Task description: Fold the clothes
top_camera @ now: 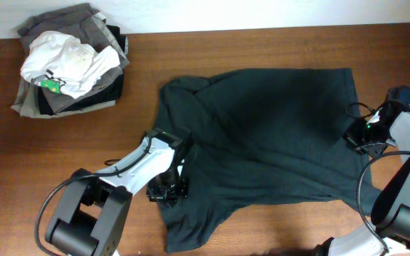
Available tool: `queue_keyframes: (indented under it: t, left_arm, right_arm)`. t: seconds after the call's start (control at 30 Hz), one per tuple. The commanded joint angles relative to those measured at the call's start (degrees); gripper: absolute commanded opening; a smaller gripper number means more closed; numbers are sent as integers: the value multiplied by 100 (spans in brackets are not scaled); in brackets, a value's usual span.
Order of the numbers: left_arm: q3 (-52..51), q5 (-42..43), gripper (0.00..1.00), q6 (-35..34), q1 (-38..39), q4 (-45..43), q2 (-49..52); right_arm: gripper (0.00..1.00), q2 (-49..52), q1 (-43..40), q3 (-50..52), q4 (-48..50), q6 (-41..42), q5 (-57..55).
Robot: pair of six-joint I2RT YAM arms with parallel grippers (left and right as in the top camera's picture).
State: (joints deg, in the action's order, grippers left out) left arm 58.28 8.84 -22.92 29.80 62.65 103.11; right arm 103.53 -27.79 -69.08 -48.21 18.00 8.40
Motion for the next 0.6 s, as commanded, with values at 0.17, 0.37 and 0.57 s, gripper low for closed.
queue_keyframes:
  t: [0.17,0.37,0.57]
  left_arm:
    - [-127,105,1,70,-20,-66,291]
    - [-463,105,1,68,-20,-118,293]
    - [-647,107,1,39,-20,-160,293]
  right_arm:
    - [4,549,13,46,223,245,-765]
    - [4,728,4,46,378,376,-1128]
    - [4,767,2,46,761,503,-1281]
